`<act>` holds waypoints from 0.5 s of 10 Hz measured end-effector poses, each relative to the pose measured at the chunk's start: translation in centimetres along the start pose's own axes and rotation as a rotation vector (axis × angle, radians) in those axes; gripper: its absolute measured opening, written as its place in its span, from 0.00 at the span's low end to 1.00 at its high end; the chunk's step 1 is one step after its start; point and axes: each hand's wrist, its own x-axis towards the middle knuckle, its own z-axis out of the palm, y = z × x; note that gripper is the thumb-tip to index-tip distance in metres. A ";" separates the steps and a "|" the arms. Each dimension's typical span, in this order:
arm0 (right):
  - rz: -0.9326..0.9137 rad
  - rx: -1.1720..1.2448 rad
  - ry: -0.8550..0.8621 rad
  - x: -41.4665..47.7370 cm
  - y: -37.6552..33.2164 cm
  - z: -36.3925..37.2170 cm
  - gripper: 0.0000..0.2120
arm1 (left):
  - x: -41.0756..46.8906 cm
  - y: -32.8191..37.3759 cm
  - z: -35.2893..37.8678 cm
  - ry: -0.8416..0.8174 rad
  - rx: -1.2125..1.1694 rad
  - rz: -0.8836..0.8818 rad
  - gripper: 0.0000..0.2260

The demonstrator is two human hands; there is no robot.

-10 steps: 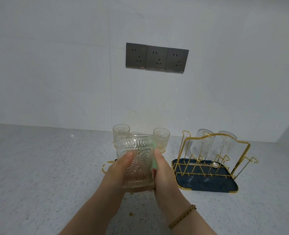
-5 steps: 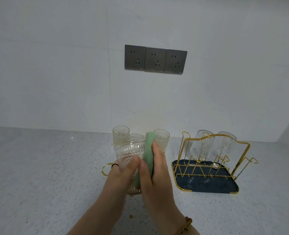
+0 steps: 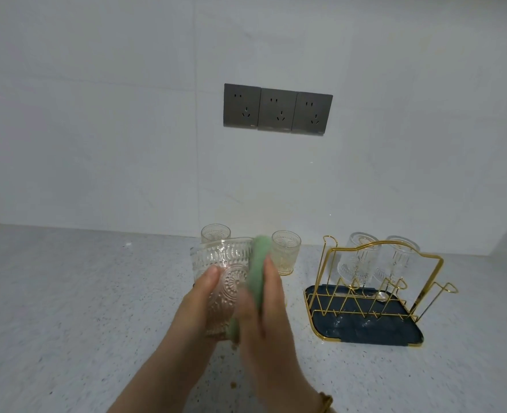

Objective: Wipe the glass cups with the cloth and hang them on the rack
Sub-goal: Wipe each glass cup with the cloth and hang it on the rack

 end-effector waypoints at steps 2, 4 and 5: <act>0.218 0.191 -0.143 0.8 0.6 -0.9 0.21 | 0.2 -0.1 -0.4 -0.032 0.041 0.028 0.30; 0.351 0.468 -0.040 1.3 0.9 -2.0 0.16 | -0.3 -0.3 0.7 -0.085 0.053 0.084 0.35; 0.224 0.366 -0.058 1.0 0.1 -2.3 0.18 | 0.0 -0.4 1.2 -0.044 0.031 0.087 0.36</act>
